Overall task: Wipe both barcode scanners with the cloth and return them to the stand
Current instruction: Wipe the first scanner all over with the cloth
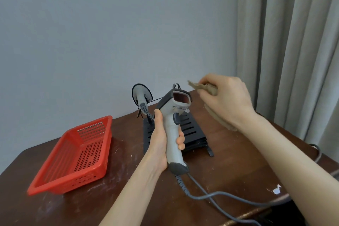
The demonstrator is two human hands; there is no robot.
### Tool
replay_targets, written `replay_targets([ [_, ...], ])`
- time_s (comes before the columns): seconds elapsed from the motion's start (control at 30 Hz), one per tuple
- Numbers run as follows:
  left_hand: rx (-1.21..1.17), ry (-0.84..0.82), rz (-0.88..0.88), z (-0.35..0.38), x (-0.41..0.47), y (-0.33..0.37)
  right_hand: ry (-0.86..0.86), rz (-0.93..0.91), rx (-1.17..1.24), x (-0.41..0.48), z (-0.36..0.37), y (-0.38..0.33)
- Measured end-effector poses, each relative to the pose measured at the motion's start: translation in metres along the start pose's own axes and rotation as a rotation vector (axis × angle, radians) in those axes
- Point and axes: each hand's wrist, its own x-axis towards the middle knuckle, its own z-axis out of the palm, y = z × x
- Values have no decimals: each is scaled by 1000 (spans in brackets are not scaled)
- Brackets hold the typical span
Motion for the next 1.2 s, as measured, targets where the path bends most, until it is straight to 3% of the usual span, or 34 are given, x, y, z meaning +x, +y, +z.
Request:
replay_targets([
  [0.1, -16, 5, -8, 5, 0, -2, 21, -175, 122, -8, 15, -10],
  [0.17, -50, 4, -22, 6, 0, -2, -25, -256, 79, -14, 26, -8],
  [0.3, -35, 34, -3, -2, 0, -3, -151, -55, -152, -8, 26, 7],
  [0.37, -30, 44, -1, -4, 0, -4, -119, 10, -33, -6, 20, 3],
  [0.43, -56, 47, -13, -1, 1, -5, -97, -74, 120, -9, 20, -7],
  [0.5, -91, 38, -29, 1, 1, -4, -187, -201, 102, -15, 26, -11],
  [0.6, -99, 32, -20, -3, 2, -2, -218, -112, -83, -10, 27, 4],
  [0.67, -74, 28, -12, -3, 1, -2, -145, -64, -43, -8, 24, 5],
  [0.8, -96, 12, -27, 0, 0, -3, -208, -208, 43, -15, 27, -10],
  [0.93, -79, 27, -18, -5, 1, -3, -221, -68, -87, -6, 22, 2],
  [1.07, -90, 13, -18, -2, 1, -2, -214, -205, 15, -16, 24, -11],
  [1.2, -88, 17, -20, -7, 1, -4, -324, 11, -264, -5, 17, 2],
])
